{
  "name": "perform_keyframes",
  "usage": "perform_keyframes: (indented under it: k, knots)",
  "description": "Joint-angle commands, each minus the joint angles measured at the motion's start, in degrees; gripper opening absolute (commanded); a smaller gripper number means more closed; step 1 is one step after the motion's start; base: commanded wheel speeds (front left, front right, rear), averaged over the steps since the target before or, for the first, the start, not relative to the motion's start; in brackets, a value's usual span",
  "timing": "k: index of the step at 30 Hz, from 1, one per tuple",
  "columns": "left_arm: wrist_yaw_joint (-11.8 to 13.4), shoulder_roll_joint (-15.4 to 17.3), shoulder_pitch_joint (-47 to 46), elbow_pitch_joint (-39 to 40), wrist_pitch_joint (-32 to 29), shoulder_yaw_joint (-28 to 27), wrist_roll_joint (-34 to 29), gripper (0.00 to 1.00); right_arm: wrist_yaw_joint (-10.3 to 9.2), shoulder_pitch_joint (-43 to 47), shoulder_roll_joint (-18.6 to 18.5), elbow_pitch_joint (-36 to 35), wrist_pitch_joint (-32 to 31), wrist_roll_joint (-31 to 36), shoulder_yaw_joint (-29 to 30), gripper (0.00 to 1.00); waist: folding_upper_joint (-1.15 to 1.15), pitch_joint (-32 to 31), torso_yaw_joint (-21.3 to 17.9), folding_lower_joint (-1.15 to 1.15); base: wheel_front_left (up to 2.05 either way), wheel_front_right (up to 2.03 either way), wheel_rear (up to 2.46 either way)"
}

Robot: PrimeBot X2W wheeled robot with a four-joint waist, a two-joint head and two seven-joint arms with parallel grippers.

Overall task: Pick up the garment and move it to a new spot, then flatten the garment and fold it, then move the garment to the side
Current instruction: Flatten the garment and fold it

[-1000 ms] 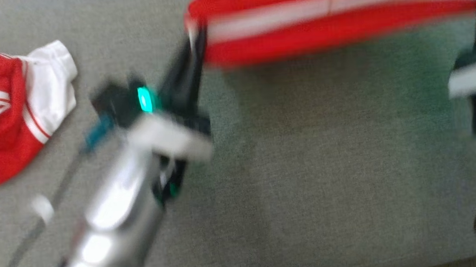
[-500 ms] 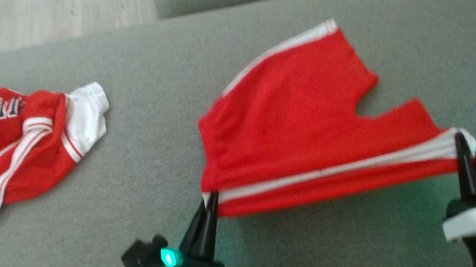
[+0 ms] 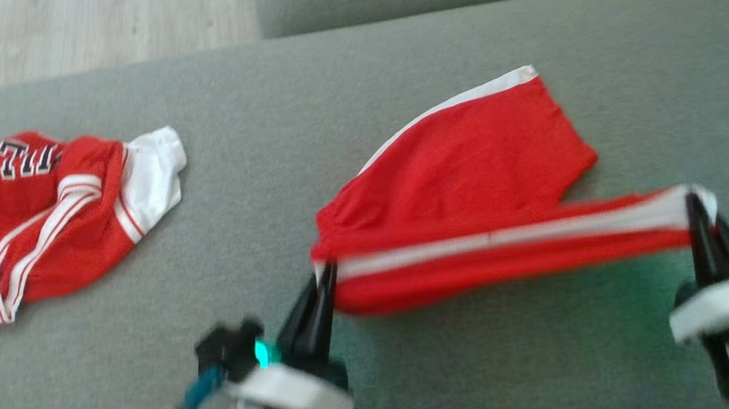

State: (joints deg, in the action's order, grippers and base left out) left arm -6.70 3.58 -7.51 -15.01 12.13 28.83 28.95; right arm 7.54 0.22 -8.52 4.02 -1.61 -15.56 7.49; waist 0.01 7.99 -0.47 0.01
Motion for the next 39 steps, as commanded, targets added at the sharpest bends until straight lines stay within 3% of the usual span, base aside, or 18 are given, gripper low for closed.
perform_keyframes:
  k: [1,19,22,24,25,30,39]
  knots:
    - [0.7,-0.3,-3.0,1.4,0.3,-1.7,0.4,0.00,-0.05,-3.0,-2.1,-1.6,0.2,0.2,-0.8,0.00,-0.01,1.5,1.0,-0.01,0.00,0.00,0.00]
    - [5.2,-0.7,-28.5,-13.7,1.9,8.8,14.7,0.00,-0.05,-31.6,-8.8,23.1,2.9,0.9,-9.9,0.00,-0.01,12.3,5.3,-0.01,0.00,0.00,0.00]
    - [5.4,-0.7,-30.2,-15.6,2.4,10.7,16.3,0.20,-0.05,-34.2,-9.3,27.2,3.9,0.7,-11.5,0.02,-0.01,12.8,5.7,-0.01,0.00,0.00,0.00]
    - [5.4,-0.7,-30.7,-16.5,2.6,11.7,17.1,0.44,-0.05,-35.4,-9.4,29.7,4.8,0.6,-12.2,0.73,-0.01,12.8,5.8,-0.01,0.00,0.00,0.00]
    - [5.5,-0.7,-30.9,-16.9,2.7,12.2,17.5,1.00,-0.05,-35.8,-9.4,30.7,5.3,0.6,-12.3,1.00,-0.01,12.7,5.9,-0.01,0.00,0.00,0.00]
    - [6.6,-0.7,-30.3,-16.4,2.8,11.6,16.2,1.00,-0.05,-35.2,-9.1,33.8,9.9,-0.2,-12.3,1.00,-0.01,10.8,5.9,-0.01,0.00,0.00,0.00]
    - [11.4,-0.5,-16.1,-6.2,2.9,1.8,1.0,1.00,-0.05,-23.7,-6.0,30.3,15.0,-3.2,-13.3,1.00,-0.01,2.7,4.1,-0.01,0.00,0.00,0.00]
